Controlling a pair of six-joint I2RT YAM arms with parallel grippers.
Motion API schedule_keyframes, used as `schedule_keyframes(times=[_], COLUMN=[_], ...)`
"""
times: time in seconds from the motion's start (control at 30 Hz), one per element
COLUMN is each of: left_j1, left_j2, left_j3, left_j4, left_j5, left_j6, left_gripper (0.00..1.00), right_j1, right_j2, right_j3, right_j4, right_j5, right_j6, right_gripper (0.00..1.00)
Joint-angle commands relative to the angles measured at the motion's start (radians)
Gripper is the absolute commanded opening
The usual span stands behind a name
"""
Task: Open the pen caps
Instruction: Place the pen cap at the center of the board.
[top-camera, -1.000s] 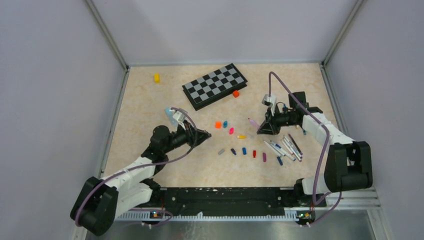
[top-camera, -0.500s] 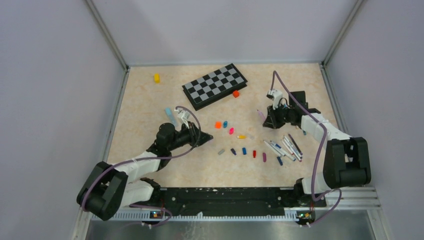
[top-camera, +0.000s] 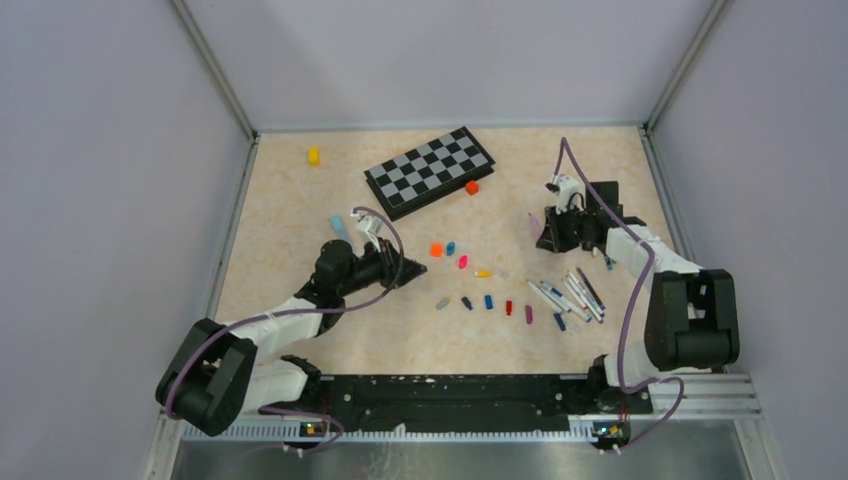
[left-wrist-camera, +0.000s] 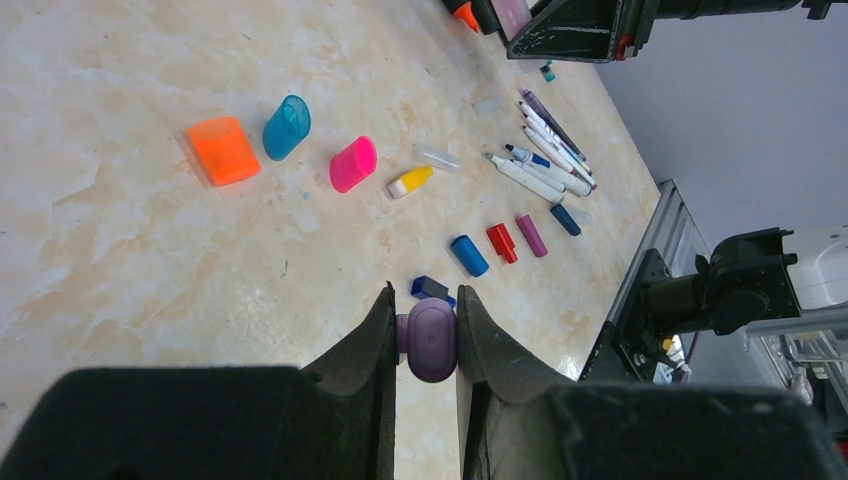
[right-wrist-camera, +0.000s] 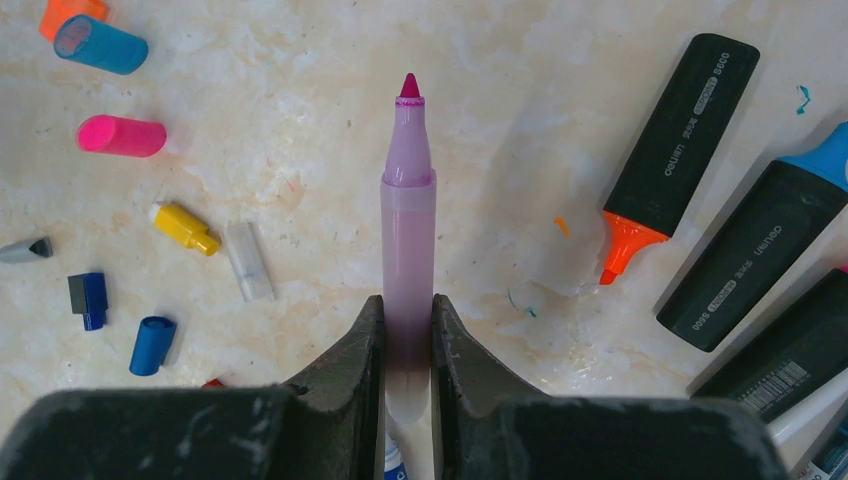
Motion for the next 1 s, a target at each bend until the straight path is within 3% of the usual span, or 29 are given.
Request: schedule_keyframes(times=[0.0, 0.97], left_j1=[0.001, 0.001], left_j2=[0.007, 0.269], left_j3=[0.049, 0.264], left_j4=[0.011, -0.215], left_j5=[-0.017, -0.093], left_j6=[0.027, 0.001], left_gripper=[0.0, 0.0], right_j1=[-0.017, -0.032], right_j2=[0.02, 0.053], right_j3=[0.014, 0.038], right_j4=[0.027, 0.015], right_j5=[-0.016, -0.113], right_j6=[0.022, 0.037], right_gripper=[0.07, 0.08])
